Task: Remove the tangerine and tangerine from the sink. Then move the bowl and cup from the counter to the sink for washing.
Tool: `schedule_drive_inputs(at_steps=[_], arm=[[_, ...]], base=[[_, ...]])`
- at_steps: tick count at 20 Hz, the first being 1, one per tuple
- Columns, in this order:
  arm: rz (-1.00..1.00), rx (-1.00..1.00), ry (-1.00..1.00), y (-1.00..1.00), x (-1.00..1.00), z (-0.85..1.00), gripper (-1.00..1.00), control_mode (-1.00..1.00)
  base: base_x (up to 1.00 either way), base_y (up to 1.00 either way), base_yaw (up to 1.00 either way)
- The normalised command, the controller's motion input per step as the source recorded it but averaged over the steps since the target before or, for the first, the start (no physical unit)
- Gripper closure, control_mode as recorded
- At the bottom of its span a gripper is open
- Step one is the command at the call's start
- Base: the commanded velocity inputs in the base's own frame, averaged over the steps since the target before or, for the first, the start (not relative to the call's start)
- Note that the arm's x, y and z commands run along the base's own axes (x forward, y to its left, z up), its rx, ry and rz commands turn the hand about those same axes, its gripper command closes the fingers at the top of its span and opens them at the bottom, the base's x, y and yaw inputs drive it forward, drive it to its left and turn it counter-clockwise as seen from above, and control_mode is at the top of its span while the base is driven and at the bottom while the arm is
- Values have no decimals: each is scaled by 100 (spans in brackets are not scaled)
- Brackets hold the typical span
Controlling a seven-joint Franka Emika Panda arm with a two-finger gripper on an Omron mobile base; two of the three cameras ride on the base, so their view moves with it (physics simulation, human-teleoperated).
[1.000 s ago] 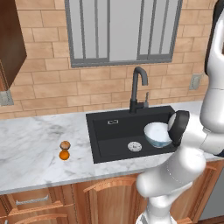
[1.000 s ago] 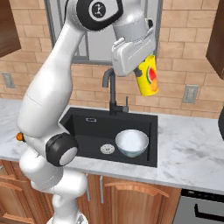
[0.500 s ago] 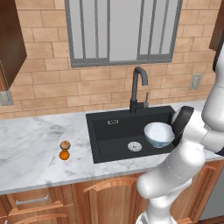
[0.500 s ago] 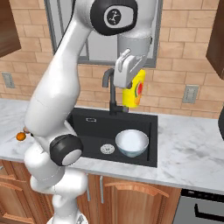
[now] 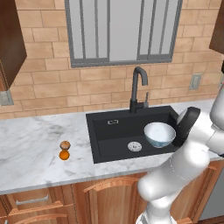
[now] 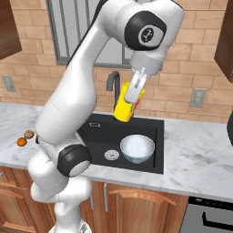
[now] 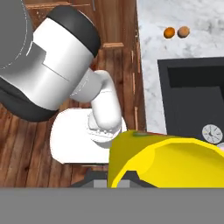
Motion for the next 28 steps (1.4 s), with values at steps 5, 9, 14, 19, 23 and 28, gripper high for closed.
schedule_drive_inputs(at_steps=[5, 9, 14, 19, 23, 28], arm=[[14, -5, -17, 28, 0, -59, 100, -100], [14, -19, -17, 34, 0, -68, 100, -100], [17, -28, -23, 38, 4, -63, 100, -100], [13, -17, -16, 23, 25, -34, 100, -100], [14, -11, -2, 16, 22, -22, 100, -100], [15, -5, 0, 15, 21, -11, 100, -100]], base=[[0, 0, 0], [0, 0, 0], [0, 0, 0], [0, 0, 0], [0, 0, 0], [0, 0, 0]])
